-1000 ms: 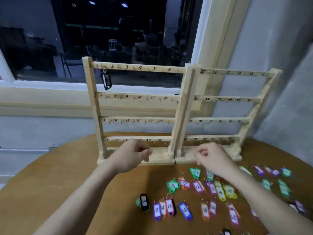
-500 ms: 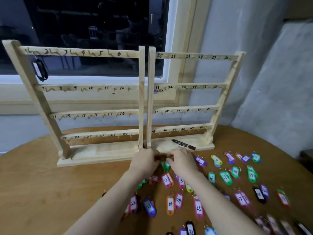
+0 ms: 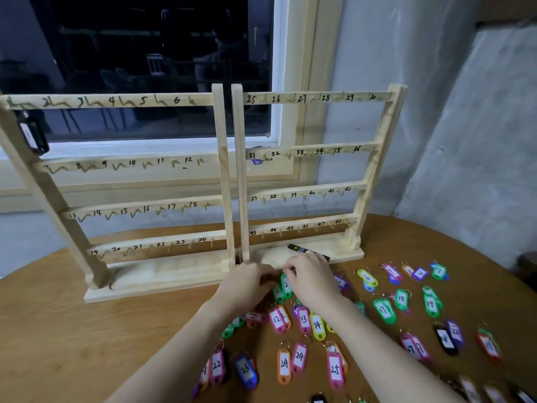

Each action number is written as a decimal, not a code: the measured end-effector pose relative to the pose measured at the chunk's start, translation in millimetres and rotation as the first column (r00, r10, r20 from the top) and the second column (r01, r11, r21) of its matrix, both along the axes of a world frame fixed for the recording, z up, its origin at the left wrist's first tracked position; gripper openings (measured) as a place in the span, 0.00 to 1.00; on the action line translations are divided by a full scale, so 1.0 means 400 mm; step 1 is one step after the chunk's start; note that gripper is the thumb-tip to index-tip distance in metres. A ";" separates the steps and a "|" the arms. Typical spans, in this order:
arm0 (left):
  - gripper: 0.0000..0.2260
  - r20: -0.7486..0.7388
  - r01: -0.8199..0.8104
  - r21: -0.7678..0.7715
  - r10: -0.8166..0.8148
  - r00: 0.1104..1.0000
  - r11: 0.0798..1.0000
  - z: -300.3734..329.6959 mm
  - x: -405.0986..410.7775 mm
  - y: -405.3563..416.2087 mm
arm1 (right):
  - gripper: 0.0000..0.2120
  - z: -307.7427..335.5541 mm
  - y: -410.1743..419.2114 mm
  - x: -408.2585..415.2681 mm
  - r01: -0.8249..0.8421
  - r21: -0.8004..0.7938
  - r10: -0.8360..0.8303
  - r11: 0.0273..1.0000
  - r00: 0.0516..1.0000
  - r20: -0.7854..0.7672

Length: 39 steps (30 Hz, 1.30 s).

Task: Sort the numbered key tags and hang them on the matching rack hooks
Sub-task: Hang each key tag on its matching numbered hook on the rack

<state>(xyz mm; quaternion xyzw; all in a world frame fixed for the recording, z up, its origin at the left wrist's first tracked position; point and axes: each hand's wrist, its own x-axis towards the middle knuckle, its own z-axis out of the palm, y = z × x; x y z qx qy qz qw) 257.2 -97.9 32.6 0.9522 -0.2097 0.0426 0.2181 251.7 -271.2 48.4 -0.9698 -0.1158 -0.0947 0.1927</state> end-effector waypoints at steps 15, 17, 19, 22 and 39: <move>0.05 -0.009 -0.123 -0.239 0.124 0.992 0.963 0.082 -0.041 0.037 | 0.08 0.114 -0.059 -0.069 0.036 0.468 -0.001 0.883 0.997 -0.074; 0.05 -0.019 -0.139 -0.347 0.141 0.990 0.928 0.140 -0.061 0.066 | 0.07 0.157 -0.040 -0.076 0.009 0.525 0.024 0.851 0.998 -0.056; 0.06 -0.029 -0.151 -0.412 0.153 0.988 0.898 0.201 -0.083 0.101 | 0.06 0.200 -0.017 -0.080 -0.021 0.598 0.076 0.801 0.995 -0.068; 0.06 -0.030 -0.173 -0.486 0.182 0.983 0.857 0.284 -0.116 0.160 | 0.06 0.265 0.028 -0.095 -0.046 0.725 0.199 0.687 0.972 -0.127; 0.06 0.243 -0.258 -0.413 0.378 0.893 0.874 0.631 -0.242 0.473 | 0.04 0.560 0.377 -0.133 -0.275 0.721 0.352 0.636 0.935 0.046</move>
